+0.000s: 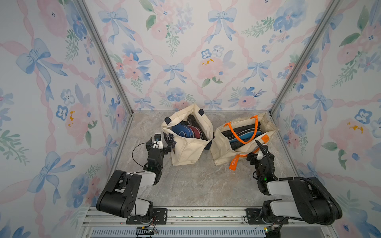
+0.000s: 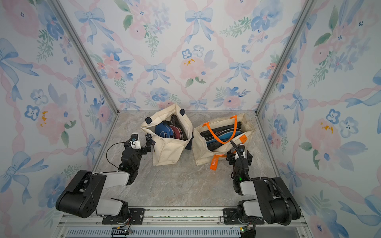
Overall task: Remove the ping pong set from the canvas bag
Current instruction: Adjust the canvas bag at the center of the board.
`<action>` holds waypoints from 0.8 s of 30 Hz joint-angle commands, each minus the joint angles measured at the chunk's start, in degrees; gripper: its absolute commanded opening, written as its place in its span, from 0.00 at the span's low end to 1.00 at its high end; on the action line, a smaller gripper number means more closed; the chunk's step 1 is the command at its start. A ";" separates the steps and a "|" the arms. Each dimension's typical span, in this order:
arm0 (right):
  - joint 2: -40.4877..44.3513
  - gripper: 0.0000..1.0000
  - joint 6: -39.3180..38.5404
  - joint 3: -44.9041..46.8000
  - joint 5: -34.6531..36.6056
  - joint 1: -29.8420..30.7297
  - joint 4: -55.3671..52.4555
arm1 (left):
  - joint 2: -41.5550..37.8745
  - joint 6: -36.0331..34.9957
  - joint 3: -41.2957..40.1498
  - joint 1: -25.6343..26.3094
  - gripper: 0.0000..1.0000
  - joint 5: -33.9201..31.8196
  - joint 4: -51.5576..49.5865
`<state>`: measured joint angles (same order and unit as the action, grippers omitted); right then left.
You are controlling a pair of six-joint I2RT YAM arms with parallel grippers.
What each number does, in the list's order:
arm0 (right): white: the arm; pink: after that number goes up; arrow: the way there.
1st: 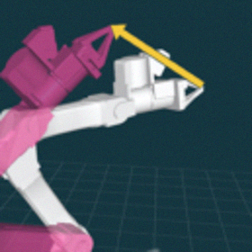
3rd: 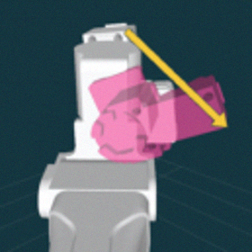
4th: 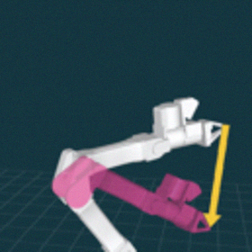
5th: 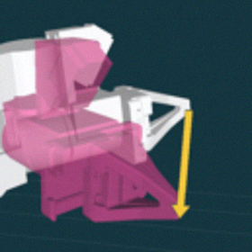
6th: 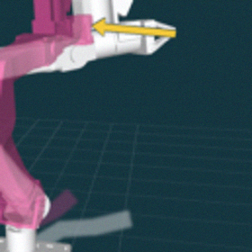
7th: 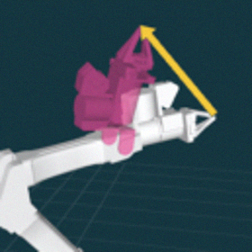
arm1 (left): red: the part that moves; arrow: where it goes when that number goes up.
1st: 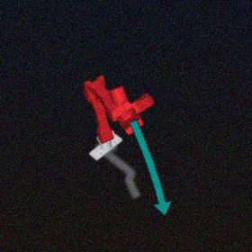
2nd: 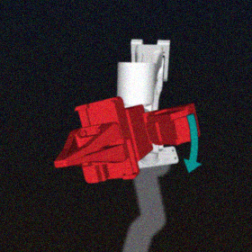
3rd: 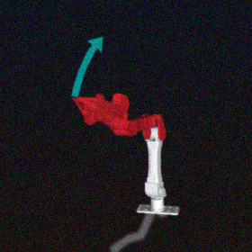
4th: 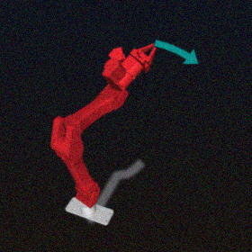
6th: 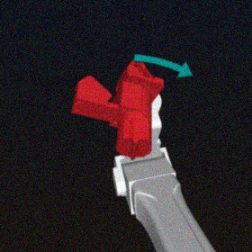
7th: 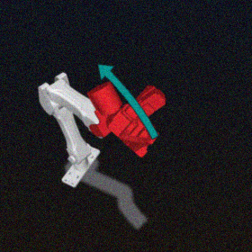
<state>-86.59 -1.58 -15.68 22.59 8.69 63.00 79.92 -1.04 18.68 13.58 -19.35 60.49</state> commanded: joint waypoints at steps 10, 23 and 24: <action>3.44 0.97 0.19 -3.83 1.82 0.04 -9.05 | -4.53 4.09 3.67 -2.04 0.98 -3.61 -8.02; 27.18 0.97 18.42 -19.71 21.31 -2.96 -62.08 | -3.35 14.83 8.72 -8.83 0.98 -3.22 -16.35; 28.82 0.97 19.47 -19.70 21.37 -3.28 -63.44 | -3.28 15.97 9.48 -9.45 0.98 -3.10 -17.78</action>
<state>-59.94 10.22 -34.17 37.98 6.37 13.45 76.62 9.58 26.04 5.74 -22.09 47.16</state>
